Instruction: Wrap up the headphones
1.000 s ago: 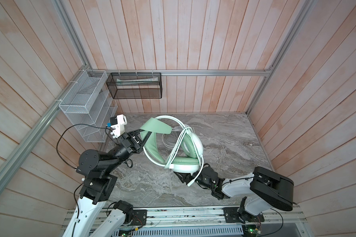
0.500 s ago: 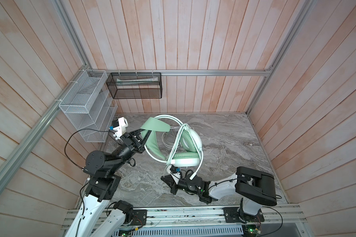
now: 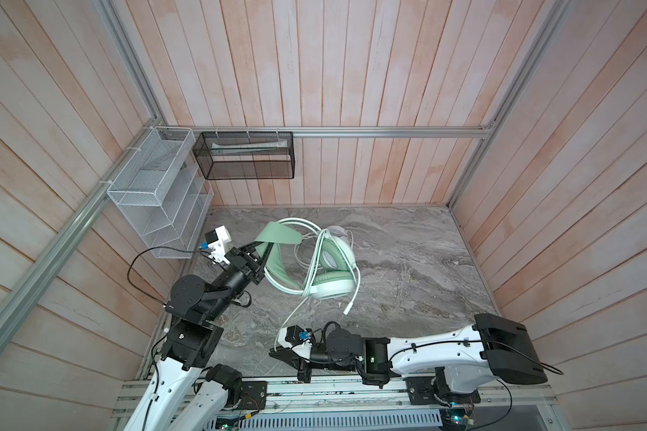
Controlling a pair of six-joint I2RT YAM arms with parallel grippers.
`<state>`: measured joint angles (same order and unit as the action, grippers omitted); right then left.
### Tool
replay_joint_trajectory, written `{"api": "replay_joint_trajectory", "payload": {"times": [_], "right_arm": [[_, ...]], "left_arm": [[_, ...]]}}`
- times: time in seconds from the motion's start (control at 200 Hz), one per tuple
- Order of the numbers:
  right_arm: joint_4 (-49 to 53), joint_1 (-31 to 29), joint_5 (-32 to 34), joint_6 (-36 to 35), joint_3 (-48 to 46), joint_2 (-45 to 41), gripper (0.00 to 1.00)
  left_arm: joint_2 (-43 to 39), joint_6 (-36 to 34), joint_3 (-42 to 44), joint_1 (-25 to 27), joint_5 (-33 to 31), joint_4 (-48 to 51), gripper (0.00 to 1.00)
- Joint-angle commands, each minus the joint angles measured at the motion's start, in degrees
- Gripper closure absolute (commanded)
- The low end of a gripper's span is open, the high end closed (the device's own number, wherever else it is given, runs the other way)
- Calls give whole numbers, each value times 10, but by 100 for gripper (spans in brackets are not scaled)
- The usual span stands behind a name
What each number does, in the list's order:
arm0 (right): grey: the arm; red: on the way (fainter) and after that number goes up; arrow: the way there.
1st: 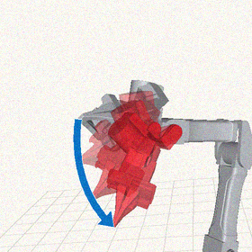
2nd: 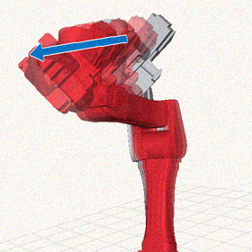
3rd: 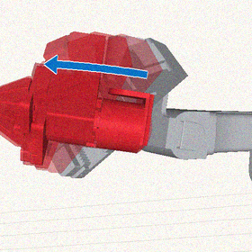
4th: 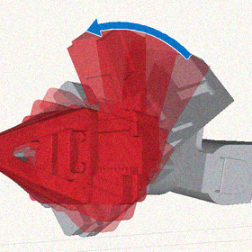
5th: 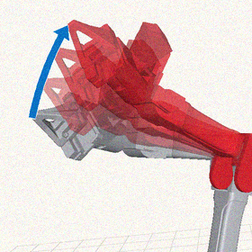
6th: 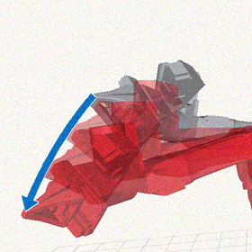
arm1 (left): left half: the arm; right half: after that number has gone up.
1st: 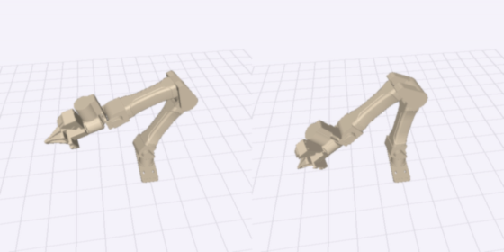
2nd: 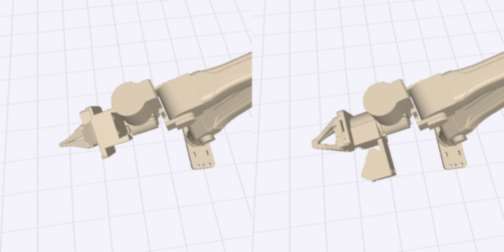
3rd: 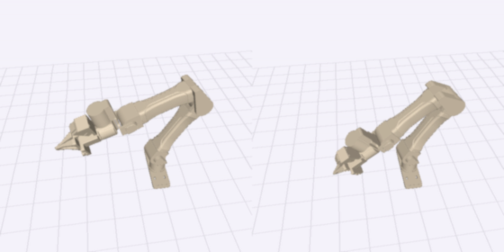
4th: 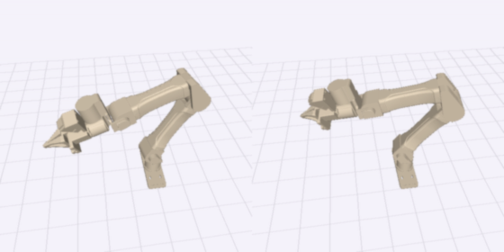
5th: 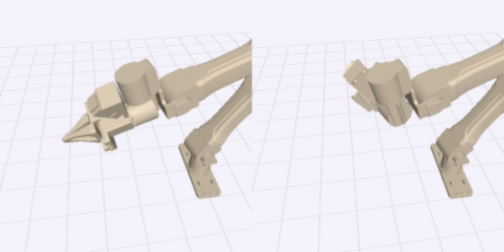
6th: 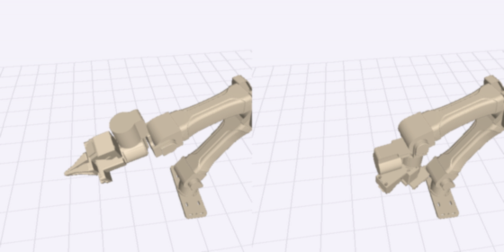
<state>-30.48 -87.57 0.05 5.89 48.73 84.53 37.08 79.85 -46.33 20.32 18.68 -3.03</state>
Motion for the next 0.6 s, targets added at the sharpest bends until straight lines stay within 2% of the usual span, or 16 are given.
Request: {"api": "replay_joint_trajectory", "payload": {"times": [0.0,0.165,0.31,0.495,0.595], "right_arm": [[139,-22,-11,-58,53,-39,100],[280,-26,-30,-106,117,-106,100],[394,-24,-8,-146,158,-169,100],[506,43,-29,-165,195,-205,100],[553,84,-8,-177,209,-211,100]], "left_arm": [[-13,-48,11,1,-39,41,100],[-31,-89,69,1,-74,95,100],[-25,-106,113,1,-68,104,100],[8,-171,97,1,-28,132,100],[20,-222,75,1,-3,157,100]]}}
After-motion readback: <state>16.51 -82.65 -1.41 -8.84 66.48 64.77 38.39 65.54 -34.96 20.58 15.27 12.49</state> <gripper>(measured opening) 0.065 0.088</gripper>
